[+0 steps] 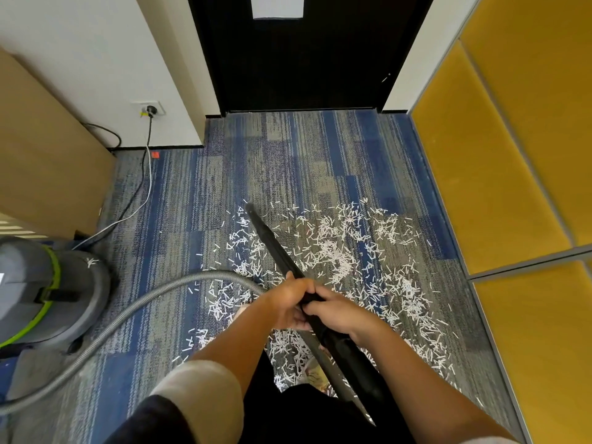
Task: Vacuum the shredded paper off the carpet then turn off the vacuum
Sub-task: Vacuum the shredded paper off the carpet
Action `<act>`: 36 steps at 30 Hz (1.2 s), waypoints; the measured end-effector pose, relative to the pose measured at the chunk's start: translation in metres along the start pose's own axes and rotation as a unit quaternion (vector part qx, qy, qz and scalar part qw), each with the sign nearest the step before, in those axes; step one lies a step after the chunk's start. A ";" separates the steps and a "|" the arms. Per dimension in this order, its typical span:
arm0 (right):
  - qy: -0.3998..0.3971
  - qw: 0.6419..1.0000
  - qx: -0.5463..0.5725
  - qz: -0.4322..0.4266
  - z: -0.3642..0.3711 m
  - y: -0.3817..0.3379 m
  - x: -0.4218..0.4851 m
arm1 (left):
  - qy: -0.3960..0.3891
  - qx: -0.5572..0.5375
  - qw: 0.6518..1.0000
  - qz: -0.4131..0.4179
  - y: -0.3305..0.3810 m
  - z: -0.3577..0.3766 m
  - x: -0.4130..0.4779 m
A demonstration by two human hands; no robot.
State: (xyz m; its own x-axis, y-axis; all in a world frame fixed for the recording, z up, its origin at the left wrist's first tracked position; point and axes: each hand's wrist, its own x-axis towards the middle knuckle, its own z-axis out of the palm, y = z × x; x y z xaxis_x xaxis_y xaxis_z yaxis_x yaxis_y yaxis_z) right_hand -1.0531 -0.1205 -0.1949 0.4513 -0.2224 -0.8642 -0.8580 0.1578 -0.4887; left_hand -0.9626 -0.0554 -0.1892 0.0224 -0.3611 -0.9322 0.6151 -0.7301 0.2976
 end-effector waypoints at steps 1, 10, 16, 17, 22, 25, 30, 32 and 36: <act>-0.005 1.000 -0.005 0.000 0.002 -0.001 0.000 | 0.001 -0.002 1.000 0.001 -0.001 -0.003 0.000; -0.028 0.999 -0.032 0.003 0.019 -0.004 0.000 | 0.000 0.019 1.000 0.002 -0.013 -0.022 -0.004; -0.035 0.999 -0.017 0.004 0.024 0.000 -0.007 | 0.003 0.014 1.000 0.013 -0.023 -0.020 -0.008; -0.040 0.999 -0.010 0.007 0.025 0.001 -0.008 | 0.003 0.014 1.000 0.018 -0.024 -0.020 -0.009; -0.019 1.000 -0.002 0.010 0.045 0.002 -0.015 | -0.001 0.033 0.999 0.023 -0.036 -0.032 -0.017; -0.014 1.000 -0.002 0.003 0.070 -0.006 -0.021 | -0.015 0.066 0.997 0.023 -0.044 -0.056 -0.024; -0.002 1.000 0.017 -0.007 0.121 -0.024 -0.032 | -0.030 0.113 0.993 0.016 -0.054 -0.103 -0.044; -0.005 1.000 0.029 -0.008 0.142 -0.028 -0.035 | -0.038 0.124 0.991 0.011 -0.061 -0.121 -0.051; 0.014 0.998 0.053 -0.010 0.180 -0.023 -0.033 | -0.046 0.168 0.985 -0.005 -0.078 -0.146 -0.059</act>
State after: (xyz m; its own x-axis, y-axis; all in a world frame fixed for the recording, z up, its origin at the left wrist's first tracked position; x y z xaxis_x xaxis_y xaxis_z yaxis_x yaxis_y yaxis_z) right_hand -1.0042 0.0567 -0.1763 0.4591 -0.2532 -0.8515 -0.8181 0.2531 -0.5164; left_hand -0.8970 0.1073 -0.1877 -0.0633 -0.3919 -0.9178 0.3186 -0.8795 0.3536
